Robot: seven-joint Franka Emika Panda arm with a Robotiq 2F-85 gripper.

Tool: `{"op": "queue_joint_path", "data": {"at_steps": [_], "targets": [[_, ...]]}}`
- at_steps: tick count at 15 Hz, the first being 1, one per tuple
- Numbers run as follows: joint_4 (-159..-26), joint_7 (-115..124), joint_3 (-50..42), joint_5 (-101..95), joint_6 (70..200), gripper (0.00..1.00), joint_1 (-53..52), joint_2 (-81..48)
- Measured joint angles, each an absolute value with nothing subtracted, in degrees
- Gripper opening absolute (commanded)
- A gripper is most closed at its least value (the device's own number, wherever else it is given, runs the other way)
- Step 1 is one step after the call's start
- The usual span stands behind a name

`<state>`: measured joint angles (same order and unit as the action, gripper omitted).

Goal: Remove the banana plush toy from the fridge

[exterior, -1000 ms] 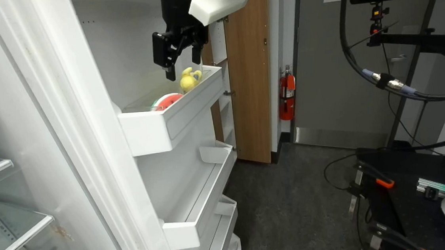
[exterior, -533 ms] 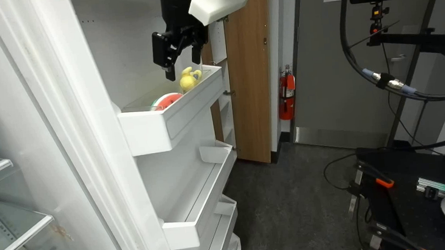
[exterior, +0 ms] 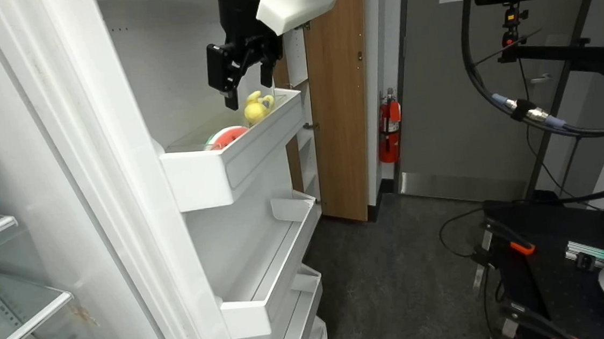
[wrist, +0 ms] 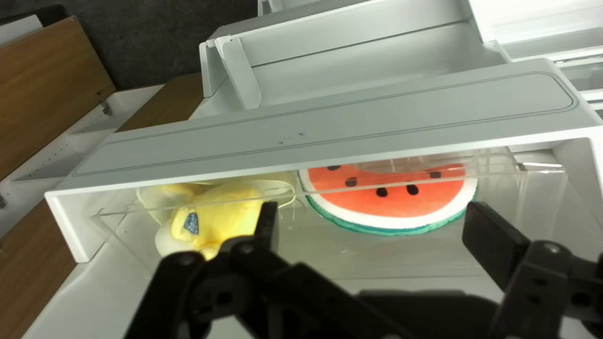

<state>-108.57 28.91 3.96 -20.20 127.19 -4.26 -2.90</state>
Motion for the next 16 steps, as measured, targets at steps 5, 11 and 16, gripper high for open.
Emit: {"op": "queue_joint_path", "data": {"at_steps": [5,11,16], "targets": [[-108.57,28.92,3.96,-20.20,127.19,1.00,-4.26,-2.94],[-109.00,30.91,1.91,-20.29,127.78,1.00,-3.72,-3.06],[-111.48,35.54,-0.28,-20.91,132.98,1.00,-2.87,-3.04]]}}
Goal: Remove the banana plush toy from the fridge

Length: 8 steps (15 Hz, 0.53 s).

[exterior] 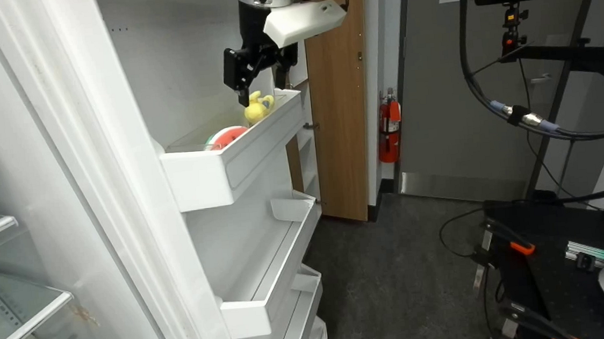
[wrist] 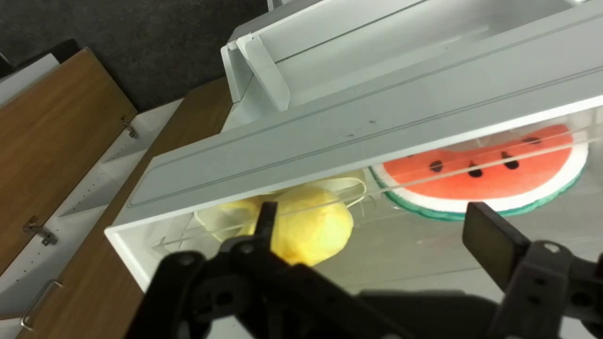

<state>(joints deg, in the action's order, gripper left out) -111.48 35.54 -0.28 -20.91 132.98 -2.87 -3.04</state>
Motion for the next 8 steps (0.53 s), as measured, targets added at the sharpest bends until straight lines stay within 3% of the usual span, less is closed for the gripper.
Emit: {"op": "queue_joint_path", "data": {"at_steps": [8], "targets": [[-115.81,35.41,-4.69,-27.80,144.62,1.00,1.21,-2.21]]}}
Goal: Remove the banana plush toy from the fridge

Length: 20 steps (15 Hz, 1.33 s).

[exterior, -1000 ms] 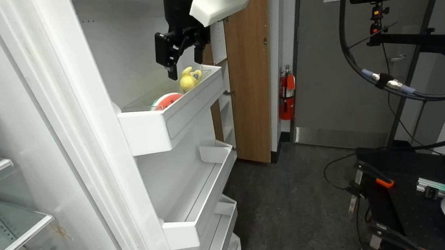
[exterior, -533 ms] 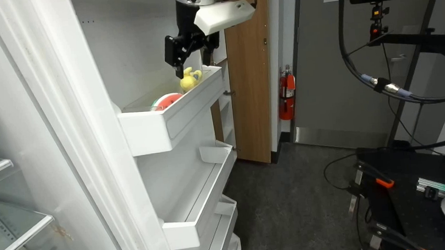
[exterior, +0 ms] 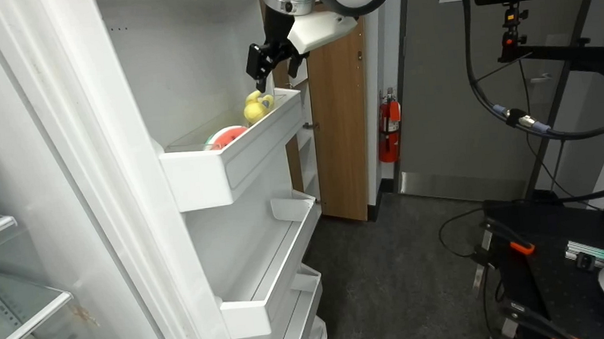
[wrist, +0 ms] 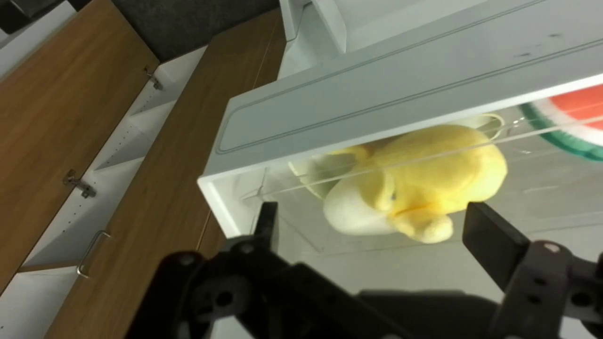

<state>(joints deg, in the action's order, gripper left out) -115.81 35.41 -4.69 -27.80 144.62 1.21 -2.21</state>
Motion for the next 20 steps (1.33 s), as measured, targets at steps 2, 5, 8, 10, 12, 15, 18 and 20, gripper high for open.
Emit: {"op": "queue_joint_path", "data": {"at_steps": [2,5,8,10,12,15,18,20], "targets": [[-116.94,35.40,-5.53,-29.13,147.99,1.00,2.12,-2.07],[-118.85,34.76,-6.24,-29.30,152.38,1.00,3.09,-1.96],[-120.74,34.29,-6.41,-29.29,155.61,1.00,3.28,-1.70],[-121.75,34.25,-6.29,-29.29,157.30,1.00,3.22,-1.52],[-122.36,34.25,-5.98,-29.31,158.56,1.00,3.09,-1.49],[-122.85,34.49,-5.15,-30.06,159.36,1.00,2.49,-1.50],[-122.89,35.31,-4.14,-31.16,159.44,1.00,1.64,-1.71],[-122.88,36.43,-3.55,-32.42,159.44,1.00,1.27,-2.00]]}}
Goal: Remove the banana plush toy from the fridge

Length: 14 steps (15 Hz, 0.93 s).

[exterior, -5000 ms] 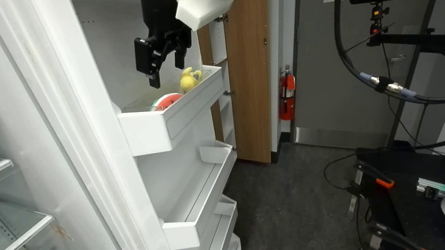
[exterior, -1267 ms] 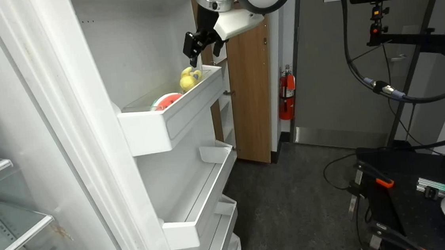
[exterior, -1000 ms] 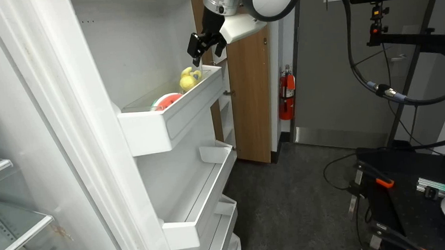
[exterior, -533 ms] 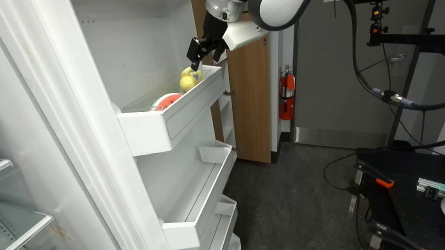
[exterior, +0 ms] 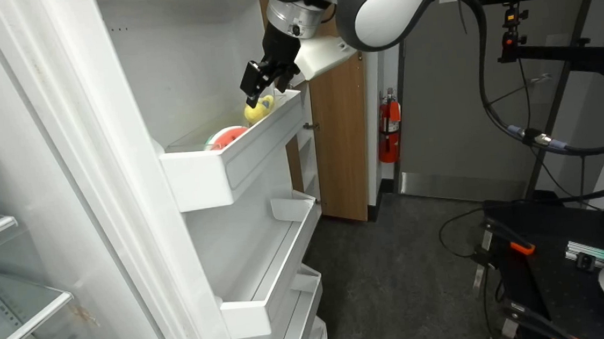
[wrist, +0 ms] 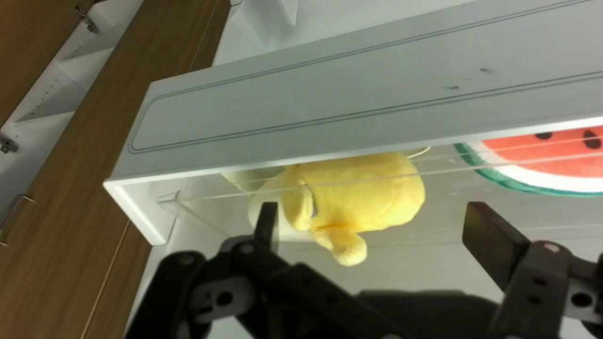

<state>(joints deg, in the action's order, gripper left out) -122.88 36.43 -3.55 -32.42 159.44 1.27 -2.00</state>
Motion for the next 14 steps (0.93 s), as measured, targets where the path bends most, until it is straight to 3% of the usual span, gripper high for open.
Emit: {"op": "queue_joint_path", "data": {"at_steps": [5,9,14], "targets": [[-122.81,40.57,-3.35,-37.07,159.44,0.98,0.89,-3.02],[-122.65,43.73,-3.36,-39.90,159.44,0.60,0.89,-3.20],[-122.48,47.44,-3.37,-43.07,159.44,0.21,0.89,-3.20]]}}
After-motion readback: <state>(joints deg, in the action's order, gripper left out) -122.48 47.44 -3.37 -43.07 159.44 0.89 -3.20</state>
